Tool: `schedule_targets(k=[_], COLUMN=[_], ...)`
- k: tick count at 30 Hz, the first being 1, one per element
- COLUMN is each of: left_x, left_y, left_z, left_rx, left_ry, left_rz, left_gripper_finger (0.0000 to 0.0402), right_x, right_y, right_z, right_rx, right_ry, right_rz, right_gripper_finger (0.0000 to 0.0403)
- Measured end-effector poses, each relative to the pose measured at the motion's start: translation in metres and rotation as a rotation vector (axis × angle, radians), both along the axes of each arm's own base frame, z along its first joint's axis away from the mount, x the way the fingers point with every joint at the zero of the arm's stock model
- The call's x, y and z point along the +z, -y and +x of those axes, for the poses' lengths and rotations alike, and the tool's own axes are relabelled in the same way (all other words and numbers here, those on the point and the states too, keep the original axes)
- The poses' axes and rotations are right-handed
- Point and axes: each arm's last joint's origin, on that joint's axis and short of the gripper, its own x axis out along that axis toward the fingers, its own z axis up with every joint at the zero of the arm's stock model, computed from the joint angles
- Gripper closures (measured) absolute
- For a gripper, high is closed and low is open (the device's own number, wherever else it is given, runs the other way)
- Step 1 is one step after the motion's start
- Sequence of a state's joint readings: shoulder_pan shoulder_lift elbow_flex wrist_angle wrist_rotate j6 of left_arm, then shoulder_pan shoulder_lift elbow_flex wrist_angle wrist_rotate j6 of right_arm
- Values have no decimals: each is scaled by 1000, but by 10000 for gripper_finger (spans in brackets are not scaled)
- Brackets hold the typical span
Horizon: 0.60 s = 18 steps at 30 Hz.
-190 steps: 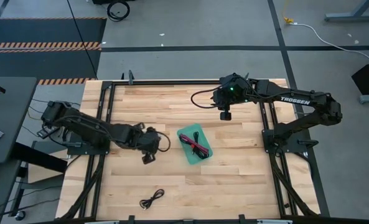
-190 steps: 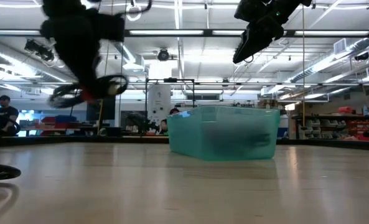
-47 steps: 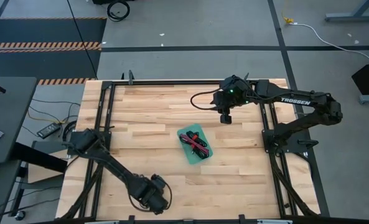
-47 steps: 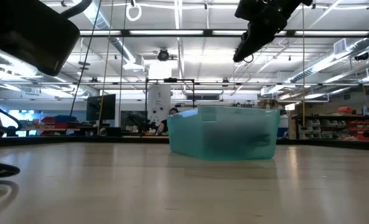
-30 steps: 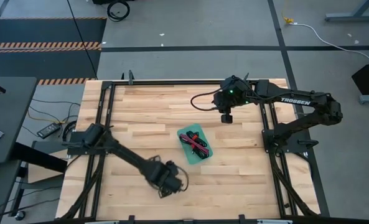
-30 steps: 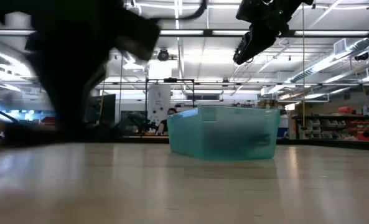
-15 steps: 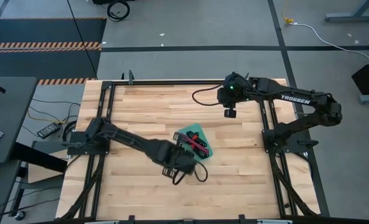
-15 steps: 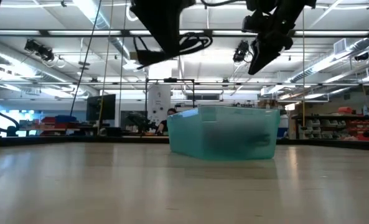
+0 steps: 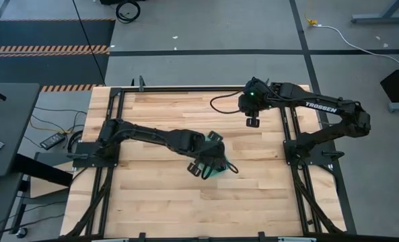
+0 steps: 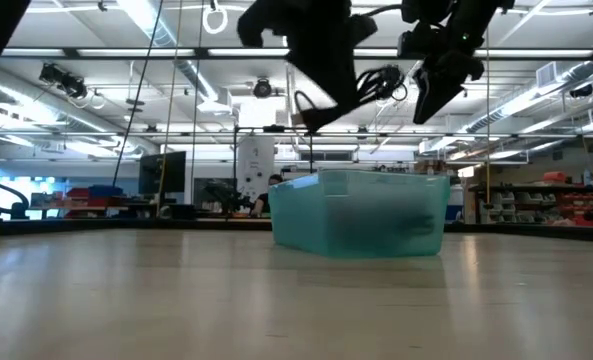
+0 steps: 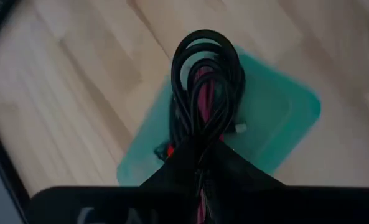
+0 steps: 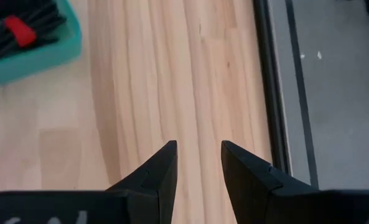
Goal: Pick and place USB-C Cables
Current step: Put the black charger cable into the green bin
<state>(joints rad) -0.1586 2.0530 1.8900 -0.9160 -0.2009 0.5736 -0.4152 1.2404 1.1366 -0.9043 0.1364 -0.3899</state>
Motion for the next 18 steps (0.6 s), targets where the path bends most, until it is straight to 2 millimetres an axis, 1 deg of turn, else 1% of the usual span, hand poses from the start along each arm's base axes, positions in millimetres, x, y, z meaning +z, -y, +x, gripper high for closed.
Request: schedule_targets(k=[4, 10, 15, 18], left_x=[-16, -38, -50, -53], left_y=[-2, -2, -1, -1], left_z=[2, 13, 17, 20], left_rx=[-21, -49, -68, -56], left_ry=[-77, -105, -126, -118], left_rz=[-6, -4, 7, 0], left_gripper_finger=[373, 368, 367, 356], right_x=[2, 7, 8, 8], right_y=[2, 5, 5, 5], right_z=[-7, -14, -13, -12], right_rx=[-23, -70, -63, -63], right_ry=[-8, 30, 62, 66], right_rz=[6, 26, 46, 50], right_gripper_finger=[273, 273, 273, 273])
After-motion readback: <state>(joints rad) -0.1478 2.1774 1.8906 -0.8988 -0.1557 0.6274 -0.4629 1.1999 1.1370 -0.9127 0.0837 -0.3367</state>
